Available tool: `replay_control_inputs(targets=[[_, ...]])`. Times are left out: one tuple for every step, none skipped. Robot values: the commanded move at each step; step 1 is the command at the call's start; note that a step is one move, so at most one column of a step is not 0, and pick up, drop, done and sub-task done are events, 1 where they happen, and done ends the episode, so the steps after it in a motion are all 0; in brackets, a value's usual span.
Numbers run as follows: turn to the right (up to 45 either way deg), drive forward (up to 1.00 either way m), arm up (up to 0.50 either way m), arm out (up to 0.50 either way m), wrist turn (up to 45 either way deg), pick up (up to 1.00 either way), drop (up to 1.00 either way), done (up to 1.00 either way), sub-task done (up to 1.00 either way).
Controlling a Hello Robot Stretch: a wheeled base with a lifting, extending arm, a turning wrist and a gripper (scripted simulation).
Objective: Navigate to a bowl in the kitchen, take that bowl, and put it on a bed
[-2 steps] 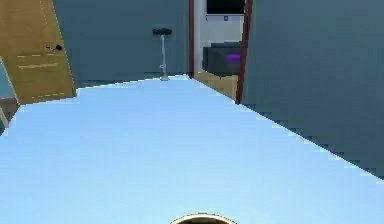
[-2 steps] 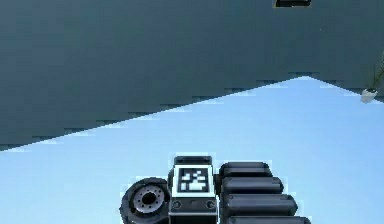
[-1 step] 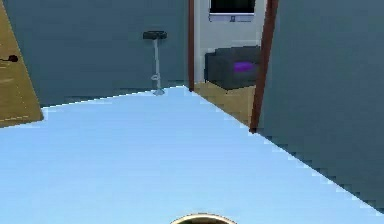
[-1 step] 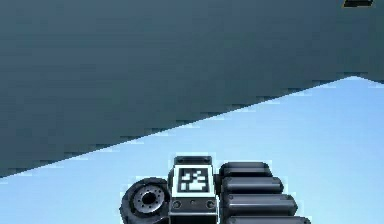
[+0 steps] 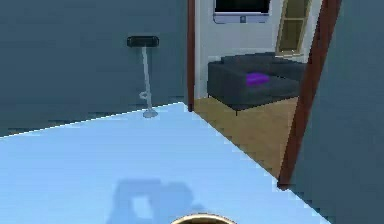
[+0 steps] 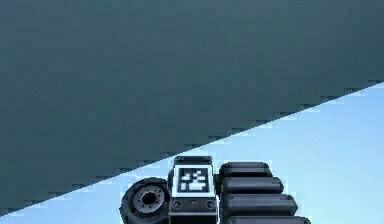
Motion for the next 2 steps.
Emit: replay_control_inputs(targets=[[0.0,1.0,0.0,0.0,0.0,0.0,0.0,0.0,0.0],[0.0,0.35,0.0,0.0,0.0,0.0,0.0,0.0,0.0]])
